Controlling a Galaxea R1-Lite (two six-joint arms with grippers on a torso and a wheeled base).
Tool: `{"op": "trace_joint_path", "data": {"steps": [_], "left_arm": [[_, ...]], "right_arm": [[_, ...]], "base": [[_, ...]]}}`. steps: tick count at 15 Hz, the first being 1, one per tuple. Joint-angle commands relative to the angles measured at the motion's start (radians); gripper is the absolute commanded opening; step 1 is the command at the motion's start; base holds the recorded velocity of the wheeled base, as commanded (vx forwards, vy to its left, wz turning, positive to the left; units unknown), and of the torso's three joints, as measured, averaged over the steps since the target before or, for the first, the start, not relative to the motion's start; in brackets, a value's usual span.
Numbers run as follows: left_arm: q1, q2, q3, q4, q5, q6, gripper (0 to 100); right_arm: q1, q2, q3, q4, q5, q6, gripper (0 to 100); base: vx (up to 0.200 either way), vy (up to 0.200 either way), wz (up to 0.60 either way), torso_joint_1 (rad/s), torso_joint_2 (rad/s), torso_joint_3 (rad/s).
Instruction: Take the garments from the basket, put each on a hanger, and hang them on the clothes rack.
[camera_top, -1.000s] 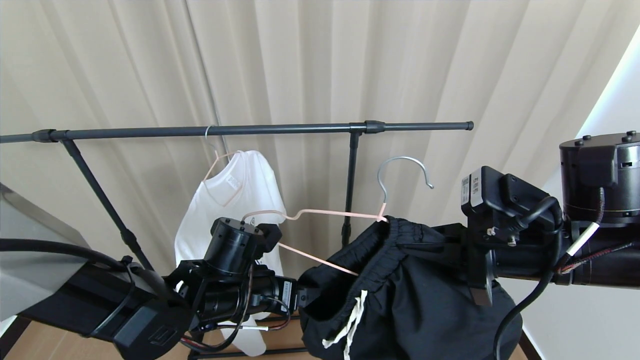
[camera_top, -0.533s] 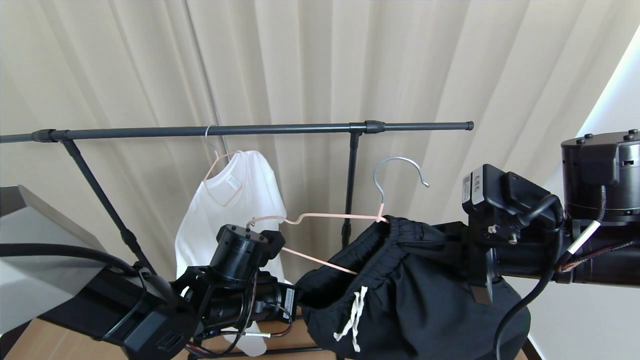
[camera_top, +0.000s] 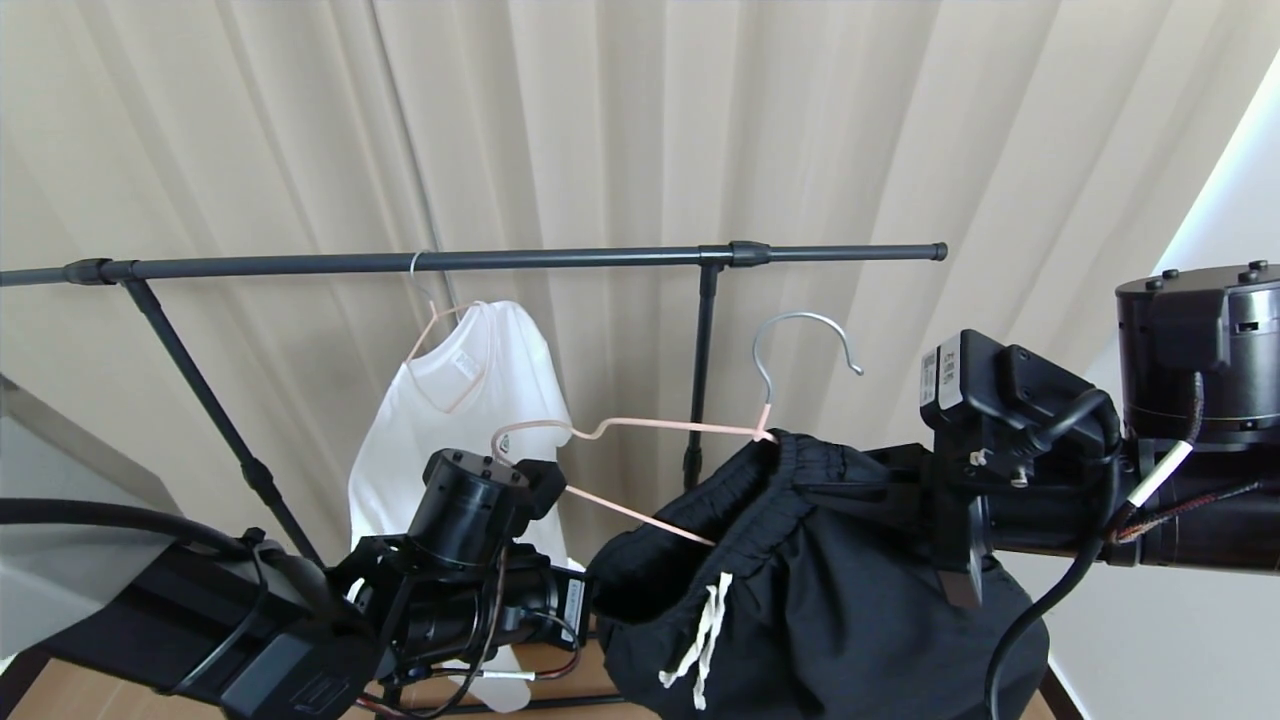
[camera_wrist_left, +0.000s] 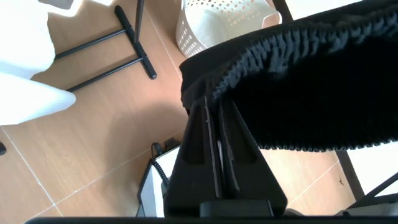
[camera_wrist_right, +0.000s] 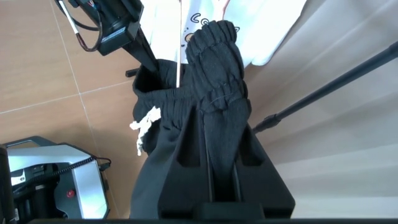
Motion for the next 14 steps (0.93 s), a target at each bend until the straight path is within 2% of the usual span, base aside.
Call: {"op": "trace_joint_path", "data": {"steps": [1,5,6,7,9,14], "left_arm": [[0.003,-0.063,0.022,0.0,0.0,0.007,0],[0.001,-0.102,0.061,-0.001,0.001,0.063,0],[0.001,-0.11,0.071,-0.015,0.001,0.079,0],[0.003,-0.118,0.105,-0.079,0.003,0.098,0],[0.006,-0.125,0.14,-0.152,0.003,0.101,0],[0.078,-0.161,0.151,-0.164,0.003,0.101,0]], "right_arm": [[-0.011,0.007,-0.003,0.0,0.0,0.0,0],[-0.015,0.007,-0.003,0.0,0.0,0.0,0],[-0.017,0.007,-0.003,0.0,0.0,0.0,0],[-0.024,0.007,-0.003,0.0,0.0,0.0,0],[-0.031,0.016,-0.001,0.0,0.002,0.0,0],[-0.041,0.016,0.002,0.0,0.005,0.0,0]], "base": [[0.0,0.0,0.0,0.0,0.0,0.0],[0.0,0.0,0.0,0.0,0.0,0.0],[0.0,0.0,0.0,0.0,0.0,0.0],[0.0,0.0,0.0,0.0,0.0,0.0],[0.0,0.0,0.0,0.0,0.0,0.0],[0.0,0.0,0.0,0.0,0.0,0.0]]}}
